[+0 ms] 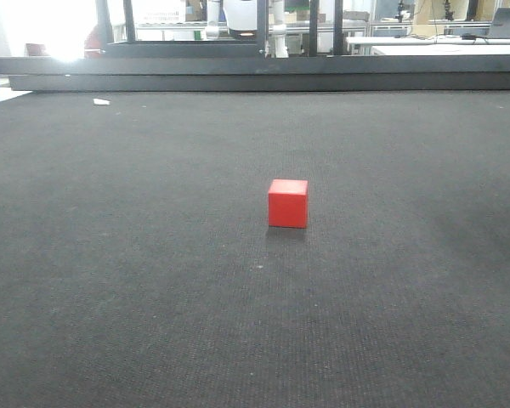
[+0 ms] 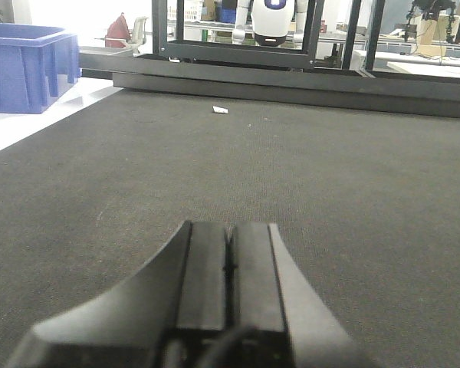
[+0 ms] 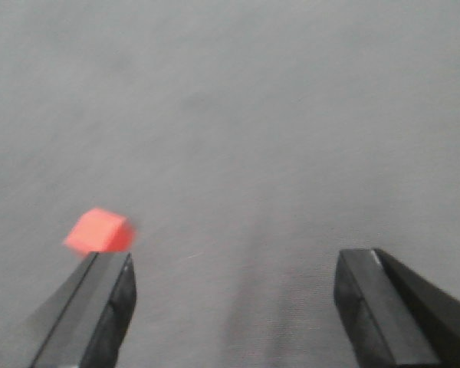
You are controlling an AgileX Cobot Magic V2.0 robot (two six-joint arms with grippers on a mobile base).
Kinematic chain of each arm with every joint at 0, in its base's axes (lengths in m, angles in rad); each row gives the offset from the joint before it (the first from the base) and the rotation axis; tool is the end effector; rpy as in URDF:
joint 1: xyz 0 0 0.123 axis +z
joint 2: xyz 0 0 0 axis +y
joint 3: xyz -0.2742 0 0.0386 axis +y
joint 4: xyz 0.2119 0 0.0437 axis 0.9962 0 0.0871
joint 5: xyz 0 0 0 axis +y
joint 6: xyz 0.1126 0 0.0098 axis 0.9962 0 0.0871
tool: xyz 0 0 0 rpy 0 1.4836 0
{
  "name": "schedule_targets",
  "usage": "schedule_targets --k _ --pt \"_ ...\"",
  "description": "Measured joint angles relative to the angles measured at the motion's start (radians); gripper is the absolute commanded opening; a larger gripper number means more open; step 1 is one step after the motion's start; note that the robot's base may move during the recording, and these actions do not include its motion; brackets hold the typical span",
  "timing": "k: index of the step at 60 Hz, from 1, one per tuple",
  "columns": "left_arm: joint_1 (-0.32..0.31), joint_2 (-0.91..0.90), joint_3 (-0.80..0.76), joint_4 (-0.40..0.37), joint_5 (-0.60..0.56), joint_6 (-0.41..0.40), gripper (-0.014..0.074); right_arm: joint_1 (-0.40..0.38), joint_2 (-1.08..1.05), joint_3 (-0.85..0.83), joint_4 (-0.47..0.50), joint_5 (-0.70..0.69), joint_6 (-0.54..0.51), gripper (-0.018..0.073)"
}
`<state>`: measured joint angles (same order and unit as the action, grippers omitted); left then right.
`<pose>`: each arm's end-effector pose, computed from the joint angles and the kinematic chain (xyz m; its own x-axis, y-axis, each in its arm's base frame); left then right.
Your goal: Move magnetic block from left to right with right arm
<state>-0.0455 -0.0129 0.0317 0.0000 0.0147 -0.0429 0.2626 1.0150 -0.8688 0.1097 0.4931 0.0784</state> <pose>0.0508 -0.0023 0.2038 0.0516 -0.0453 -0.9976 0.0477 0.9979 -0.0428 0.1920 0.0577 0.3297 -0.5493 0.0325 -0.8350 -0.2094 0.9620 0.1752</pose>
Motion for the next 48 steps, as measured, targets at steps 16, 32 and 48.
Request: schedule_targets --k 16,32,48 --pt "0.0 0.0 0.0 0.0 0.0 0.0 -0.0116 0.202 0.349 -0.313 -0.064 0.17 0.253 0.0634" --pt "0.0 0.0 0.0 0.0 0.0 0.0 -0.0116 0.337 0.681 -0.609 -0.219 0.378 0.58 0.0634" --pt "0.0 0.0 0.0 0.0 0.0 0.0 -0.0116 0.365 0.866 -0.76 -0.267 0.507 0.733 0.0632"
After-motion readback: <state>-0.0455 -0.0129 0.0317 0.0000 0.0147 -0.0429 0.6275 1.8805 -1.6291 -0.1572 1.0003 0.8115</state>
